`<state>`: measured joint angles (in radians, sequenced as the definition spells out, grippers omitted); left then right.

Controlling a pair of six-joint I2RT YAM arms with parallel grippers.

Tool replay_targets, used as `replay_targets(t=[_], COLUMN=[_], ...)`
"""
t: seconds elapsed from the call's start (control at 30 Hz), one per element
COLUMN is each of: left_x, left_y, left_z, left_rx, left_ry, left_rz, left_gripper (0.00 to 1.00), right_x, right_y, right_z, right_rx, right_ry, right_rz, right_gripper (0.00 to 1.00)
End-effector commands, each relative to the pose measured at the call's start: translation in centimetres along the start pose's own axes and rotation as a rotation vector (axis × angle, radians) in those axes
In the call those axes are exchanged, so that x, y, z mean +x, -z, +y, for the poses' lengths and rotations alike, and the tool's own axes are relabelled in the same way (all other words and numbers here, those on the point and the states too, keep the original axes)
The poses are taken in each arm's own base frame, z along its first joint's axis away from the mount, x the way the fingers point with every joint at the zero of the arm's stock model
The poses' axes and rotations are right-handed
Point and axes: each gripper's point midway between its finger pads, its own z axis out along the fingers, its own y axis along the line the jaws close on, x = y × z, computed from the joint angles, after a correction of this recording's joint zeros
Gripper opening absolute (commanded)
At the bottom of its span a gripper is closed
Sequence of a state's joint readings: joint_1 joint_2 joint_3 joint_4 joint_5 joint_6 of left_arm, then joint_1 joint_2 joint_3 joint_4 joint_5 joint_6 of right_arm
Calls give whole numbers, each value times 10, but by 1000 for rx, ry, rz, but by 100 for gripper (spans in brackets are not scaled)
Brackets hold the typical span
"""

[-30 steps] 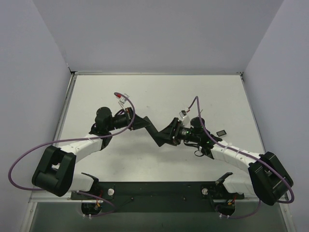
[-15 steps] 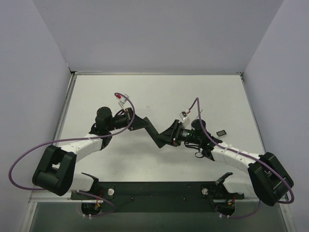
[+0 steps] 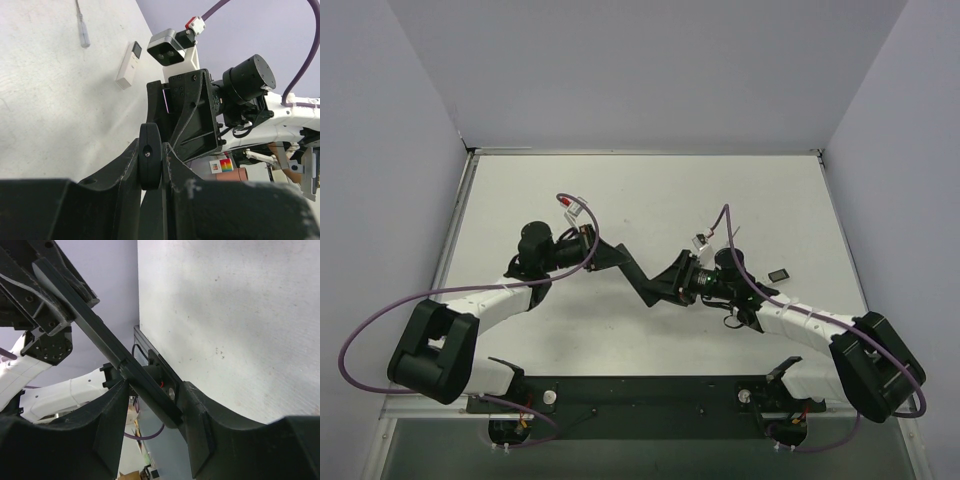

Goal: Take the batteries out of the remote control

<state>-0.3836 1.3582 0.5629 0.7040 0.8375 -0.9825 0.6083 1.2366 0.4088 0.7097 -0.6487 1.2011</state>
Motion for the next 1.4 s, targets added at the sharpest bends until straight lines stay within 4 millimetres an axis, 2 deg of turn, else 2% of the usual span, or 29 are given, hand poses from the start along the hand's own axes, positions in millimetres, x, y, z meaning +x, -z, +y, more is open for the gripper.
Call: replay_targets(t=[0.0, 0.13, 0.43, 0.63, 0.73, 0.8, 0.87, 1.03, 1.37], left_x=[-14, -14, -14, -13, -13, -14, -14, -12, -9], left_y=[2, 4, 7, 9, 10, 10, 11, 12, 14], left_z=[12, 19, 24, 28, 30, 29, 29, 28, 25], left_rx=[-27, -49, -74, -90, -93, -93, -95, -91, -80], left_ry=[-57, -43, -37, -24, -17, -16, -15, -7, 17], left_rz=[-60, -70, -75, -81, -82, -86, -88, -84, -87], left_gripper=[0, 0, 0, 0, 0, 0, 0, 0, 0], right_x=[1, 2, 3, 4, 4, 4, 4, 0, -6], right_y=[-3, -3, -3, 1, 2, 3, 4, 5, -7], right_z=[-17, -25, -32, -33, -34, -32, -30, -23, -16], right_rx=[51, 70, 70, 64, 65, 58, 52, 47, 19], right_ry=[-22, -27, -27, -13, -14, -9, -4, 22, 23], right_rz=[6, 6, 5, -1, -6, -7, -9, -19, -7], right_gripper=[42, 47, 26, 16, 15, 18, 32, 53, 54])
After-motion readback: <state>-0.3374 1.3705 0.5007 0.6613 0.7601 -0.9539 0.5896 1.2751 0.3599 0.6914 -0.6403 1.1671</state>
